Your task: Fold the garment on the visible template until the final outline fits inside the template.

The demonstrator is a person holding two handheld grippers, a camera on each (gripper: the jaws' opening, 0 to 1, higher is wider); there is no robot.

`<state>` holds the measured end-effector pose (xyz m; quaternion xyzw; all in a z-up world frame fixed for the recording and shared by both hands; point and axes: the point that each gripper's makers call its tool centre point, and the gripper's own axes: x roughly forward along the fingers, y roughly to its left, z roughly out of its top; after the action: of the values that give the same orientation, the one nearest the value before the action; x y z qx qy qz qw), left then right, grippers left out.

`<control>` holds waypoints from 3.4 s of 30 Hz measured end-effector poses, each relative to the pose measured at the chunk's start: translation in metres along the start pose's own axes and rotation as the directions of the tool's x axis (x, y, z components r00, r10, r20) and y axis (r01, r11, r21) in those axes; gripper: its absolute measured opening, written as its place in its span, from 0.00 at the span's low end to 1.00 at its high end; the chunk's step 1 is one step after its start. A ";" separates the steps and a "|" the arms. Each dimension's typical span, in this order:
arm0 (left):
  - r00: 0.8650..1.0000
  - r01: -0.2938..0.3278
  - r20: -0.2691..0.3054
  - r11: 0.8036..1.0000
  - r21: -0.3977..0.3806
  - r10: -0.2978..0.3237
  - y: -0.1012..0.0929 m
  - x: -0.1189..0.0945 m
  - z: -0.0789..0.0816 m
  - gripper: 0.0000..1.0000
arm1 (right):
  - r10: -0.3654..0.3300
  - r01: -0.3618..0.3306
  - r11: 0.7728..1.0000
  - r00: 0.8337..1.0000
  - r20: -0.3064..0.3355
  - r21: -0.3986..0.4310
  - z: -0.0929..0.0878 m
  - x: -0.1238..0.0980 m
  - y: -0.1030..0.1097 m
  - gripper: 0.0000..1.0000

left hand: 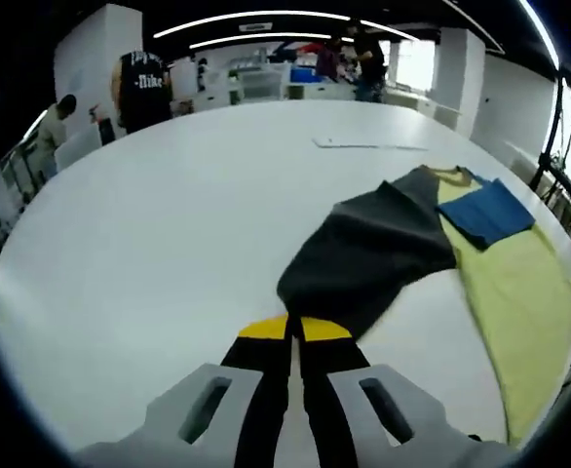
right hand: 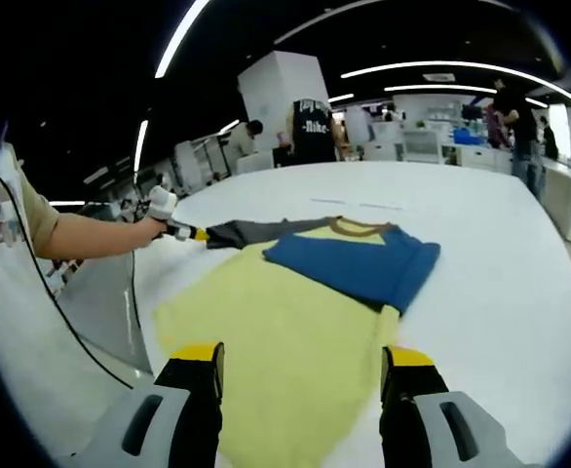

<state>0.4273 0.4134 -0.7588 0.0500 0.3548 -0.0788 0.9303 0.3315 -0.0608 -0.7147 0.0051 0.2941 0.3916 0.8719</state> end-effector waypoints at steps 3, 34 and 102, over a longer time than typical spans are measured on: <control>1.000 -0.021 0.023 1.000 0.023 0.020 0.006 -0.006 0.014 0.00 | 0.003 -0.003 1.000 1.000 0.001 0.003 0.000 0.000 0.001 0.63; 0.993 -0.114 0.030 0.983 0.143 0.110 0.010 -0.027 -0.012 0.00 | 0.011 -0.011 1.000 1.000 0.018 0.011 0.002 0.003 0.001 0.63; 0.998 -0.039 -0.056 0.988 -0.146 0.031 0.018 0.002 -0.033 0.00 | -0.022 0.022 0.999 1.000 -0.009 0.025 -0.007 -0.002 0.002 0.63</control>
<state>0.4107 0.4360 -0.7836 -0.0105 0.3837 -0.0347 0.9228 0.3257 -0.0621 -0.7187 0.0109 0.3028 0.3784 0.8746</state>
